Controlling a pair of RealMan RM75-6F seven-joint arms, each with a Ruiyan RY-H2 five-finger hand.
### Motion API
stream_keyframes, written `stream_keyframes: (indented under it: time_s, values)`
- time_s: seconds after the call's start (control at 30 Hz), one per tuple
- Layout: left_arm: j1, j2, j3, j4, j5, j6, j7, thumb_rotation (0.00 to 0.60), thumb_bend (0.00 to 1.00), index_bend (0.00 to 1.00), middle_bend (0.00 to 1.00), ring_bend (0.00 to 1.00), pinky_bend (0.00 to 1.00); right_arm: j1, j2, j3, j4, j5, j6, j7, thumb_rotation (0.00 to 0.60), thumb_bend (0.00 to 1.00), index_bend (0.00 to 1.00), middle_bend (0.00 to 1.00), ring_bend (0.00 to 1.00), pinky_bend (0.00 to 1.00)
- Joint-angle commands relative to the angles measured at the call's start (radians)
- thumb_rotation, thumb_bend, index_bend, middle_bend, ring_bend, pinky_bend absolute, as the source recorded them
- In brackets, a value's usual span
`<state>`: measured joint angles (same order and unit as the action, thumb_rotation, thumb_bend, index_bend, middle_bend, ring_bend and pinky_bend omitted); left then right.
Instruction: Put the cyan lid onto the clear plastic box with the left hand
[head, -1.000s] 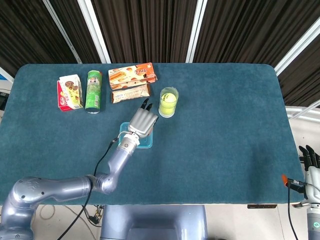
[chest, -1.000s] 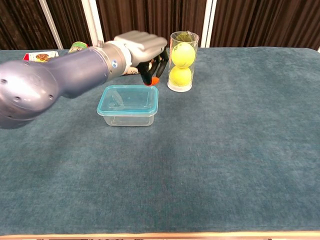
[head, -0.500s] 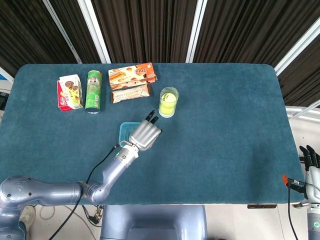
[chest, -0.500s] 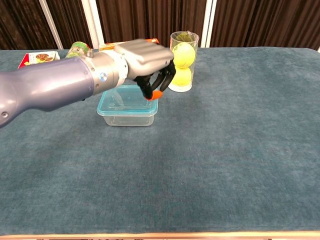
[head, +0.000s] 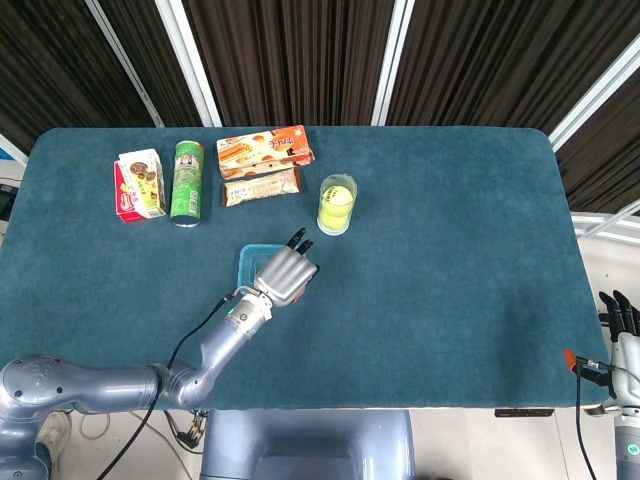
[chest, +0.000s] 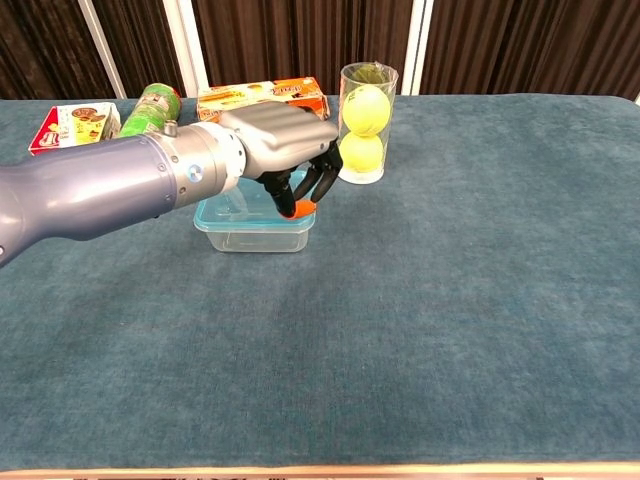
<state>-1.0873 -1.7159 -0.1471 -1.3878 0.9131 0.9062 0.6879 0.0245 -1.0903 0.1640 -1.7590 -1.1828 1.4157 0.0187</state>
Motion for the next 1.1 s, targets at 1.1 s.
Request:
stream_keyframes:
  time_s: [1.1]
  values:
    - [0.029,0.023,0.025,-0.013,-0.001,-0.017,-0.01,0.6,0.5,0.65,0.6,0.14,0.03,0.0,0.0,-0.002,-0.001,-0.003,-0.001,0.0,0.6,0.29,0.1,0.0,0.0,0.0]
